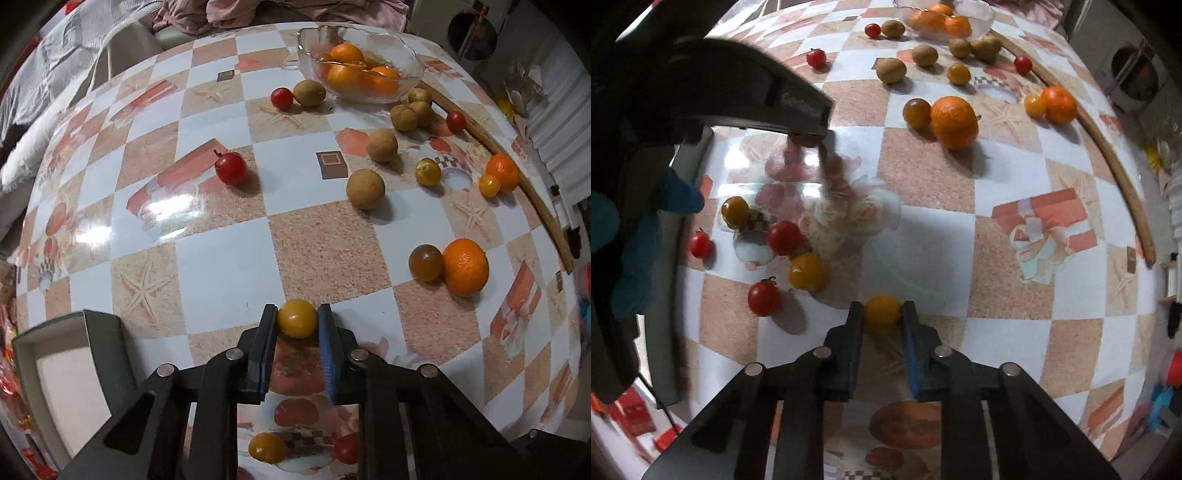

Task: Organize fruits
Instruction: 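Grasp a yellow cherry tomato with the left gripper while the right grasps another, then carry both held yellow tomatoes over the white tray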

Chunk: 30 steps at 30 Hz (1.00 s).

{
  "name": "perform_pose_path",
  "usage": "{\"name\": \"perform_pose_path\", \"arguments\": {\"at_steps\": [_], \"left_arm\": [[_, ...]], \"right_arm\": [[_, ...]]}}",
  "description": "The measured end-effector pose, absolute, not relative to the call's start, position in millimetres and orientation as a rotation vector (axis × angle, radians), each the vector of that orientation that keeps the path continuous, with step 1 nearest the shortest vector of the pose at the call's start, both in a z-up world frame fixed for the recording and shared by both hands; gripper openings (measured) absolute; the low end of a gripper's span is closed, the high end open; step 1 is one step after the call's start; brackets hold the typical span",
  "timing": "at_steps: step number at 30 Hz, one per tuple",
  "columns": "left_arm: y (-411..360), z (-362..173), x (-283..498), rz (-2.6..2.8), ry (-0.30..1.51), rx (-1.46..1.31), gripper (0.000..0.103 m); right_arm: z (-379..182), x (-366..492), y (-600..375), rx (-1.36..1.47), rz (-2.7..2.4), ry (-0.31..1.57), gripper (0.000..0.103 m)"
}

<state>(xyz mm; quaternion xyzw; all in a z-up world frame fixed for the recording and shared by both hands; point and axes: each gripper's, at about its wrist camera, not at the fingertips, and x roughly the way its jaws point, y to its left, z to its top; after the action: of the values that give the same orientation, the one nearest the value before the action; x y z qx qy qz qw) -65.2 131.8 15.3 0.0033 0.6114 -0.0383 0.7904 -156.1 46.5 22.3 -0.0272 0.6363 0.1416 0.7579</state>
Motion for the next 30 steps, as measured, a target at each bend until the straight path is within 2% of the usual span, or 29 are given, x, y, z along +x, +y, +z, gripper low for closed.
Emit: {"name": "perform_pose_path", "arguments": {"at_steps": [8, 18, 30], "left_arm": [[148.3, 38.8, -87.2, -0.050, 1.285, -0.073, 0.023], [171.8, 73.4, -119.6, 0.073, 1.237, -0.152, 0.023], [240.2, 86.7, -201.3, 0.295, 1.217, -0.256, 0.023]], "right_arm": [[32.8, -143.9, 15.1, 0.063, 0.328, 1.405, 0.022], [51.0, -124.2, -15.2, 0.051, 0.450, 1.415, 0.022], [67.9, -124.1, 45.0, -0.087, 0.610, 1.375, 0.022]]}}
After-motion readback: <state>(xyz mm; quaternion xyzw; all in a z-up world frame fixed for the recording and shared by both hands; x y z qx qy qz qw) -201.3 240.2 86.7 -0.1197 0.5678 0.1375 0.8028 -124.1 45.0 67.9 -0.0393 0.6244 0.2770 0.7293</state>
